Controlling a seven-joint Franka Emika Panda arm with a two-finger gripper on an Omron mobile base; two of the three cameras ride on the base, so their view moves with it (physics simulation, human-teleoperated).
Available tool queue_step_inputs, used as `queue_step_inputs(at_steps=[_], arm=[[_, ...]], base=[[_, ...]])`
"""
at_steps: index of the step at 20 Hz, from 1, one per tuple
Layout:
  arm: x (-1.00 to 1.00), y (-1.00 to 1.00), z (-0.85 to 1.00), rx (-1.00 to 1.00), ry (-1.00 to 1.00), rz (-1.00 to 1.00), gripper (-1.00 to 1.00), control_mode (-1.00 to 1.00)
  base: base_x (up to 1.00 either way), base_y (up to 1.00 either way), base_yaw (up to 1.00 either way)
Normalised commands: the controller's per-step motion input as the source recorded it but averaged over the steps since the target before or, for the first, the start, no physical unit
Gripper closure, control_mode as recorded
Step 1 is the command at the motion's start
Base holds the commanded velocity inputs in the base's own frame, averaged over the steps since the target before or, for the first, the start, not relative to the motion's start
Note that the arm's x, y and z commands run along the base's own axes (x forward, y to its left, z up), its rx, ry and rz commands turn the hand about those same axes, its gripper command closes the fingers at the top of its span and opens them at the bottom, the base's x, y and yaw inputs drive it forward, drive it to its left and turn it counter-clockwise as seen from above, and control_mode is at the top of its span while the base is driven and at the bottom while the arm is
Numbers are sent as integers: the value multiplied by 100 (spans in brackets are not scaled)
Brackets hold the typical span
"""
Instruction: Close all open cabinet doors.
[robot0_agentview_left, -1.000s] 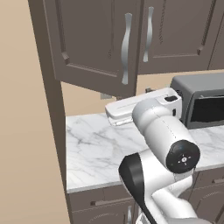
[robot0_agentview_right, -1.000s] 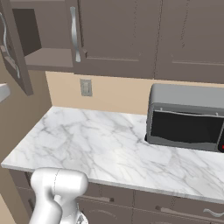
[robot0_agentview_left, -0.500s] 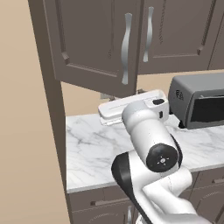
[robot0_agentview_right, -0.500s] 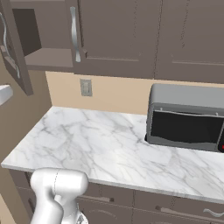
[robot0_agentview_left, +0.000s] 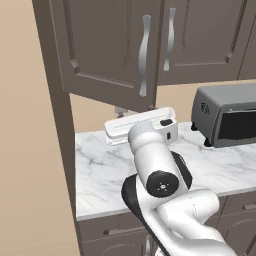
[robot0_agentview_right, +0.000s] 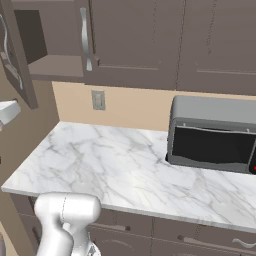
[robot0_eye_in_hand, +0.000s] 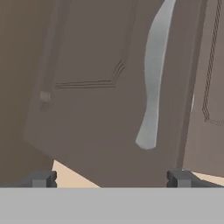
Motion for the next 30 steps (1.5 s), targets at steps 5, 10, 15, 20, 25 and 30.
queue_step_inputs(at_steps=[5, 10, 15, 20, 25, 30], arm=[[40, 0, -14, 3, -11, 0, -100, -100], [34, -2, -11, 3, -7, 0, -100, -100], [32, 0, 0, 3, 0, 0, -100, -100], [28, 0, 0, 4, 0, 0, -100, -100], [30, 0, 1, 7, 0, 0, -100, -100], [37, -11, 0, 6, 0, 0, -100, -100]], base=[[0, 0, 0], [0, 0, 0], [0, 0, 0], [0, 0, 0], [0, 0, 0], [0, 0, 0]])
